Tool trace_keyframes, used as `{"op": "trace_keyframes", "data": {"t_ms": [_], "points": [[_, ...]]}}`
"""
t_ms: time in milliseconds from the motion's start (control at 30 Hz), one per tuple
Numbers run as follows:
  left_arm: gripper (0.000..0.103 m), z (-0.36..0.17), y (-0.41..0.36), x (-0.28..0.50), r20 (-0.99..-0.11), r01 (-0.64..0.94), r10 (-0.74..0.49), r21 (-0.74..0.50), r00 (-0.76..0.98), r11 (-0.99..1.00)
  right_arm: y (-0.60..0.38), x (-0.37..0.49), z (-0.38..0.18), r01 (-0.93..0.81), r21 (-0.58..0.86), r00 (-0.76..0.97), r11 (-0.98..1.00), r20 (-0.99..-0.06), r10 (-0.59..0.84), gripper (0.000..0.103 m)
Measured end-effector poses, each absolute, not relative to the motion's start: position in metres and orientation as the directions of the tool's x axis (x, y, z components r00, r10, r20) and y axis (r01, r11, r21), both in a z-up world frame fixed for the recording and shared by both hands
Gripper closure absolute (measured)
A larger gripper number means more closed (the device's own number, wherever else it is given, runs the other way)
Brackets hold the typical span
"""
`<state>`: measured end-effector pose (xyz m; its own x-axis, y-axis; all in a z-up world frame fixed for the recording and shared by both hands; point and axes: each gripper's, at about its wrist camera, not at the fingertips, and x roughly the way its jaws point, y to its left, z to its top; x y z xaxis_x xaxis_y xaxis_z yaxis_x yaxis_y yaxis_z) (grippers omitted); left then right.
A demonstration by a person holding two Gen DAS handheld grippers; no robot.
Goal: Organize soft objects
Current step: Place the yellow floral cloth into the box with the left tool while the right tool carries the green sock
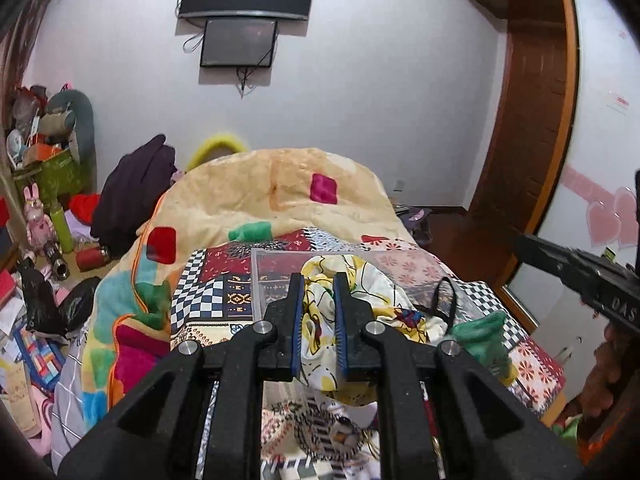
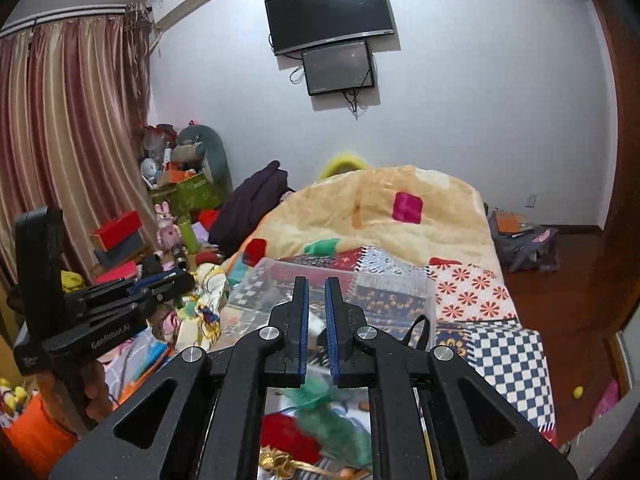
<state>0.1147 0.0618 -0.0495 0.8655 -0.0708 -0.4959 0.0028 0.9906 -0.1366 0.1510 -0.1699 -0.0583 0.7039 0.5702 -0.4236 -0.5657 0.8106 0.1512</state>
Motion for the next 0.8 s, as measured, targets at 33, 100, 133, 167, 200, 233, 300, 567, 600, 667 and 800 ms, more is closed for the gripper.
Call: {"op": "trace_keyframes", "data": {"t_ms": [33, 100, 133, 167, 200, 233, 300, 567, 600, 667, 800], "points": [[0.09, -0.051, 0.063, 0.118, -0.503, -0.001, -0.071, -0.142, 0.862, 0.99, -0.169, 0.155, -0.061, -0.567, 0.151, 0.696, 0.81, -0.437, 0.569, 0.096], [0.09, -0.057, 0.066, 0.124, -0.517, -0.012, -0.068, -0.15, 0.853, 0.989, -0.17, 0.156, -0.067, -0.567, 0.142, 0.691, 0.812, -0.455, 0.562, 0.096], [0.09, -0.06, 0.067, 0.124, -0.52, -0.016, -0.065, -0.15, 0.851, 0.989, -0.171, 0.155, -0.07, -0.564, 0.129, 0.694, 0.816, -0.462, 0.553, 0.096], [0.09, -0.062, 0.068, 0.124, -0.523, -0.019, -0.063, -0.149, 0.85, 0.989, -0.172, 0.153, -0.074, -0.565, 0.112, 0.694, 0.817, -0.471, 0.544, 0.096], [0.09, -0.065, 0.069, 0.124, -0.528, -0.021, -0.061, -0.149, 0.847, 0.989, -0.174, 0.15, -0.08, -0.564, 0.091, 0.695, 0.821, -0.484, 0.531, 0.096], [0.09, -0.069, 0.07, 0.124, -0.535, -0.023, -0.061, -0.148, 0.843, 0.989, -0.176, 0.149, -0.084, -0.56, 0.075, 0.696, 0.825, -0.498, 0.518, 0.095], [0.09, -0.073, 0.07, 0.125, -0.546, -0.025, -0.058, -0.142, 0.836, 0.989, -0.184, 0.147, -0.099, -0.549, 0.053, 0.681, 0.834, -0.55, 0.484, 0.082], [0.09, -0.082, 0.065, 0.131, -0.563, -0.022, -0.055, -0.129, 0.825, 0.991, -0.215, 0.162, -0.149, -0.456, 0.102, 0.626, 0.884, -0.669, 0.4, 0.038], [0.09, -0.083, 0.063, 0.131, -0.564, -0.019, -0.055, -0.125, 0.824, 0.992, -0.214, 0.167, -0.154, -0.456, 0.111, 0.611, 0.883, -0.682, 0.402, 0.038], [0.09, -0.083, 0.061, 0.131, -0.564, -0.015, -0.054, -0.117, 0.824, 0.993, -0.212, 0.175, -0.164, -0.453, 0.119, 0.588, 0.884, -0.705, 0.396, 0.038], [0.09, -0.085, 0.056, 0.133, -0.565, -0.009, -0.048, -0.098, 0.823, 0.995, -0.207, 0.172, -0.167, -0.484, 0.141, 0.553, 0.863, -0.716, 0.427, 0.066]]}}
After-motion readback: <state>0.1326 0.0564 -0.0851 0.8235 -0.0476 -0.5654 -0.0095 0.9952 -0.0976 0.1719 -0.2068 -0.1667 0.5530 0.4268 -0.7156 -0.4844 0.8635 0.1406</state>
